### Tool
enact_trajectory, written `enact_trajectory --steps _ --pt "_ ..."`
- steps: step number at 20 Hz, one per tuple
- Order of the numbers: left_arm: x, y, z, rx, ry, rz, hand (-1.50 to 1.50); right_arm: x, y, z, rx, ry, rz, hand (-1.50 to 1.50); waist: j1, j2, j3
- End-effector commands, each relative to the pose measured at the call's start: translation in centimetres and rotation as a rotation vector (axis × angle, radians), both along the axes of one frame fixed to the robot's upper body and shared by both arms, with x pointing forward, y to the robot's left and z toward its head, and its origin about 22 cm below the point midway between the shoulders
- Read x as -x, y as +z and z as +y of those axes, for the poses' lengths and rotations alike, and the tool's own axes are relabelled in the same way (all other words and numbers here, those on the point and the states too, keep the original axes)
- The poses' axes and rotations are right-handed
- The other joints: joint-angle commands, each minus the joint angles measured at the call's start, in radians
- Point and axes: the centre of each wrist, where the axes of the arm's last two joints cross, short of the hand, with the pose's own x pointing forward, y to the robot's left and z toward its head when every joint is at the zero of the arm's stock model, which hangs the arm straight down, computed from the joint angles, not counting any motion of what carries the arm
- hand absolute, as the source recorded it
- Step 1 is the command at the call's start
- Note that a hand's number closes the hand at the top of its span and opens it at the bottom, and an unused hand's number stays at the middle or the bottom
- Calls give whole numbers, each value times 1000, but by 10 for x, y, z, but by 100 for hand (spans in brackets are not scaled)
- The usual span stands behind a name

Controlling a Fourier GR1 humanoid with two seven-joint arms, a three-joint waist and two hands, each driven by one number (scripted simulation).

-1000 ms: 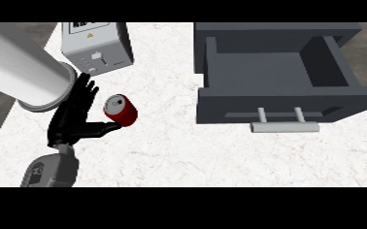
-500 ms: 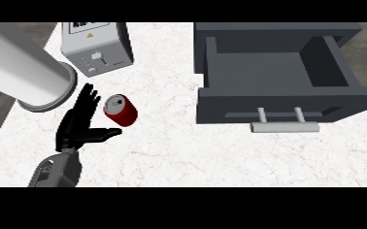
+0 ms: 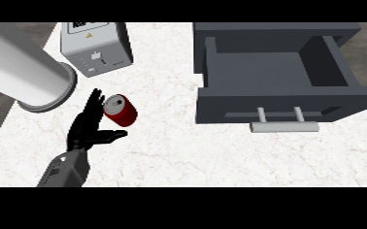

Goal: Pick up the can, place it into the drawer and close the drawer

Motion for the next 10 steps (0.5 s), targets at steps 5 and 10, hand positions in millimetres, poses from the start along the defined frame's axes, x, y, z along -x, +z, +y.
enact_trajectory --steps 5,10 --pt "-10 -10 -15 47 -8 17 -150 1 6 7 -6 -9 -2 -150 1 0 0" --pt "-11 -22 -41 114 -5 -3 -150 4 14 -13 6 -13 -6 -150 -4 2 0"
